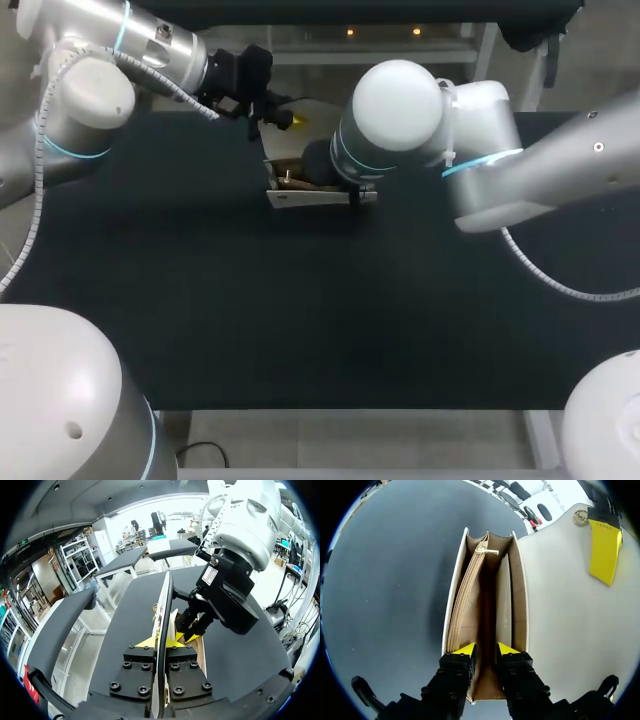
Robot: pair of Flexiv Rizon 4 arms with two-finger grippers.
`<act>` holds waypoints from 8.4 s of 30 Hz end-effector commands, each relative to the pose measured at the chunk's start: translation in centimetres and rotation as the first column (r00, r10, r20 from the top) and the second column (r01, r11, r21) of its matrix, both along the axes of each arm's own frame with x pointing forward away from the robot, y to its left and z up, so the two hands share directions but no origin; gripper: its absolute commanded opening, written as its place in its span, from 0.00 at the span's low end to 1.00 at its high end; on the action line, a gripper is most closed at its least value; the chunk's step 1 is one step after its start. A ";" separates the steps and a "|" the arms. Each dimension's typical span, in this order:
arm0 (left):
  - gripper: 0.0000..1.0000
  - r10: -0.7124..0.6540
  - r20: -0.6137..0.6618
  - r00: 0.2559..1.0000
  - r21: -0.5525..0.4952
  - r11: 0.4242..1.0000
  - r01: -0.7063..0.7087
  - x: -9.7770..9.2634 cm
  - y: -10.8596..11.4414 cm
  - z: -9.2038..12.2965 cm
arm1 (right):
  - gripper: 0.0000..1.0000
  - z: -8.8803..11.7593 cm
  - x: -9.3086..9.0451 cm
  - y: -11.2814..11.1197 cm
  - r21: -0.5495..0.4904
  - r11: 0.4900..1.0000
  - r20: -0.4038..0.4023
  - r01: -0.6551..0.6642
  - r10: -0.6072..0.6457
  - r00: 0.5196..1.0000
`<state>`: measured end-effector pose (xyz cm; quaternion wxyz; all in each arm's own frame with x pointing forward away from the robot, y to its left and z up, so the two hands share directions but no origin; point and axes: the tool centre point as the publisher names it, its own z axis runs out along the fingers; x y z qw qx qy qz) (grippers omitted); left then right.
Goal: Pick up the bag, open it, inspect its contents, close it, and place it on the opposite side
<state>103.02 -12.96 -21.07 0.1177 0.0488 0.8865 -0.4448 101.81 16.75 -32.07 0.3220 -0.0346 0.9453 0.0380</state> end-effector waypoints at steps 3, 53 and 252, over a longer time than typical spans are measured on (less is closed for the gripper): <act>0.00 -0.017 -0.020 1.000 0.005 1.000 0.017 0.4 -0.2 0.0 | 1.00 -0.3 0.5 0.3 -0.005 1.000 -0.005 0.003 -0.003 1.000; 0.00 -0.022 -0.067 0.998 0.034 0.999 0.024 1.6 -0.1 -1.6 | 0.89 -0.7 1.8 0.3 0.004 1.000 -0.047 -0.016 0.017 0.999; 0.00 -0.183 0.393 0.901 0.145 0.980 0.135 -1.5 -0.1 -13.1 | 0.00 -5.1 -8.5 0.5 0.113 0.985 0.242 0.129 -0.153 0.958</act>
